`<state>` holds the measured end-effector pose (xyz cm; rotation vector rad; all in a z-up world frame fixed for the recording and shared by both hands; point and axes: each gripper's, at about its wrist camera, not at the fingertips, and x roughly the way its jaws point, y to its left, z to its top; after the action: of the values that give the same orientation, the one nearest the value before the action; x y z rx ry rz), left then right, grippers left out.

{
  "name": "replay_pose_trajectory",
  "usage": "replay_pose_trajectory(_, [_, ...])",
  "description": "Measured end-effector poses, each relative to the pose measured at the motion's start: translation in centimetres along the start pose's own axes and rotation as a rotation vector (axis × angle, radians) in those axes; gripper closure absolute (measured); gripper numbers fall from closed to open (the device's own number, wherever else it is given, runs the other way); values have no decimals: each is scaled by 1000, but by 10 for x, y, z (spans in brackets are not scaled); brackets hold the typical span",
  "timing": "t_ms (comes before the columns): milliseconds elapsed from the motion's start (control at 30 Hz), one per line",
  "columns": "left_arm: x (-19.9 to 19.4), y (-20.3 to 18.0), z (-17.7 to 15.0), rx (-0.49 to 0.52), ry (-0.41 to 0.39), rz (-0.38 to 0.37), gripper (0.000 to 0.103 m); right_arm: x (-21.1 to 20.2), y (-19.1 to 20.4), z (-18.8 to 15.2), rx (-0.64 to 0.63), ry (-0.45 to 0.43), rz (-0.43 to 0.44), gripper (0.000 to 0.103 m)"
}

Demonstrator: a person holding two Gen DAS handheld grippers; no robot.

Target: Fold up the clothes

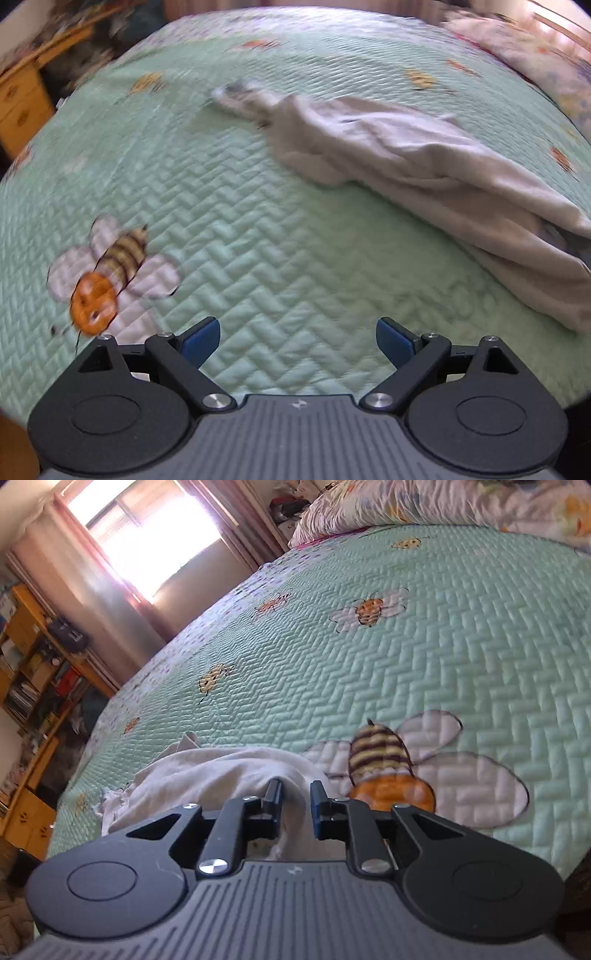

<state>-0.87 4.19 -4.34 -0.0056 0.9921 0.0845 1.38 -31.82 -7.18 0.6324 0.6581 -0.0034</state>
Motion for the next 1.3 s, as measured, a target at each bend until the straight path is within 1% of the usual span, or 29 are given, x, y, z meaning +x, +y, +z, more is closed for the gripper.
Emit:
replay_pose_trajectory(33, [-3, -10, 1, 35, -29, 13, 11, -3, 1, 2, -5, -18, 15, 73])
replay_pose_trajectory(67, [-5, -19, 1, 71, -61, 29, 11, -7, 1, 4, -11, -37, 29, 65])
replay_pose_trajectory(100, [-8, -33, 1, 128, -107, 54, 11, -13, -2, 7, -17, -65, 37, 58])
replay_pose_trajectory(133, [-10, -46, 2, 187, -149, 81, 11, -19, -1, 8, -19, -96, 48, 54])
replay_pose_trajectory(200, [-10, -70, 3, 296, -226, 135, 11, -31, -2, 10, -22, -150, 67, 42])
replay_pose_trajectory(233, [-9, -79, 5, 335, -252, 154, 11, -36, -2, 10, -24, -172, 76, 40])
replay_pose_trajectory(300, [2, -96, 13, 394, -264, 181, 11, -39, -3, 11, -43, -176, 84, 38])
replay_pose_trajectory(400, [25, -106, 31, 426, -240, 207, 13, -38, -11, 7, -44, -160, 91, 37])
replay_pose_trajectory(433, [33, -110, 35, 432, -234, 217, 16, -34, -16, 6, -33, -151, 90, 37])
replay_pose_trajectory(467, [36, -114, 37, 437, -242, 230, 19, -30, -20, 5, -22, -142, 89, 36])
replay_pose_trajectory(533, [45, -119, 38, 458, -289, 259, 19, -25, -32, 4, -1, -128, 81, 36])
replay_pose_trajectory(600, [52, -123, 41, 483, -316, 252, 21, -23, -42, 1, 13, -120, 66, 36])
replay_pose_trajectory(667, [59, -126, 49, 478, -306, 230, 35, -22, -48, -1, 20, -114, 56, 36])
replay_pose_trajectory(733, [68, -127, 58, 469, -290, 214, 36, -20, -54, -3, 30, -103, 51, 36])
replay_pose_trajectory(800, [77, -128, 66, 460, -274, 198, 39, -18, -59, -5, 41, -88, 53, 35])
replay_pose_trajectory(833, [82, -130, 71, 465, -257, 200, 45, -17, -60, -6, 43, -82, 54, 35])
replay_pose_trajectory(867, [87, -131, 75, 467, -240, 190, 58, -17, -61, -7, 46, -76, 56, 35])
replay_pose_trajectory(900, [90, -130, 80, 444, -222, 160, 64, -16, -61, -8, 48, -73, 58, 35])
replay_pose_trajectory(933, [93, -128, 85, 416, -203, 126, 79, -16, -61, -9, 48, -71, 60, 35])
replay_pose_trajectory(967, [96, -126, 90, 387, -184, 92, 92, -17, -61, -10, 46, -70, 61, 35])
replay_pose_trajectory(1000, [98, -125, 91, 360, -178, 81, 92, -17, -61, -10, 45, -71, 62, 35])
replay_pose_trajectory(1067, [89, -121, 93, 319, -216, 76, 96, -19, -62, -10, 47, -76, 60, 35])
replay_pose_trajectory(1200, [33, -101, 83, 240, -377, 19, 96, -23, -64, -9, 51, -88, 56, 35])
replay_pose_trajectory(1300, [-16, -71, 70, 154, -461, -80, 97, -23, -66, -8, 51, -89, 51, 35])
